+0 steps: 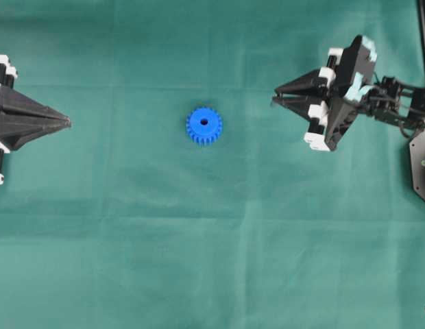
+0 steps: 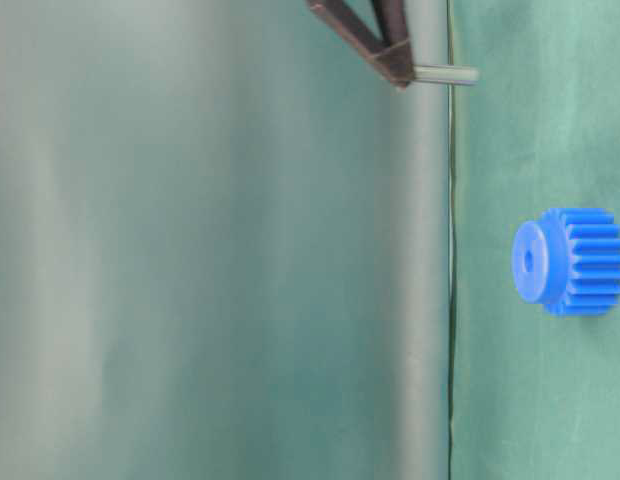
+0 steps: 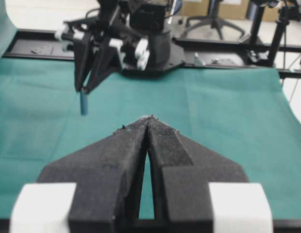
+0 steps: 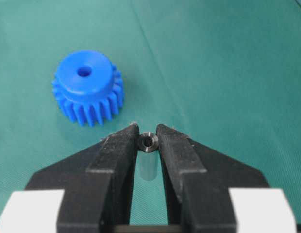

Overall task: Insert the shaft placed at a random location into the center hole of the small gear at another random location.
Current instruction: 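Close the right gripper on the silver shaft and lift it upright, then carry the held shaft left over the blue gear's center hole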

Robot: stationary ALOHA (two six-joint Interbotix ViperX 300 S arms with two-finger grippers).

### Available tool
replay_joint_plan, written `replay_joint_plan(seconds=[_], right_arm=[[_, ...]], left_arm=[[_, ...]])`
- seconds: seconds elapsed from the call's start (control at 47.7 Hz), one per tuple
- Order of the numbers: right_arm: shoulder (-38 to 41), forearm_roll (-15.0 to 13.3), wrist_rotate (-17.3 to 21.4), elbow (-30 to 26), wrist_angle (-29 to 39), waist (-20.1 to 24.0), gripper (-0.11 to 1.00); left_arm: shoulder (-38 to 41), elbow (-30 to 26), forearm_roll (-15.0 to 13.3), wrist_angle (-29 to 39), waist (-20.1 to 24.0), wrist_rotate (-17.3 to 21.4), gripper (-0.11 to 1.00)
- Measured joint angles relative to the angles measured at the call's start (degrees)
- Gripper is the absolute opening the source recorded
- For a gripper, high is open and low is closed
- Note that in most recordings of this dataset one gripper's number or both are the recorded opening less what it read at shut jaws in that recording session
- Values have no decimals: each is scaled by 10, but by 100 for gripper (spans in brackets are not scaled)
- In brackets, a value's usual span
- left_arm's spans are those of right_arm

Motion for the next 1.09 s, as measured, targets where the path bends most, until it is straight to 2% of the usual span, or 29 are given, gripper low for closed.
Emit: replay_joint_plan(seconds=[0.314, 0.629, 0.859, 1.09], right_arm=[[14, -1, -2, -36, 11, 13, 16], [122, -21, -4, -156, 38, 34, 16], [174, -23, -4, -225, 54, 47, 16], [186, -24, -4, -241, 56, 50, 16]], left_arm=[[-1, 0, 0, 1, 0, 0, 0], [-1, 0, 0, 1, 0, -1, 0], [-1, 0, 0, 1, -1, -1, 0], [-1, 1, 0, 2, 0, -1, 0]])
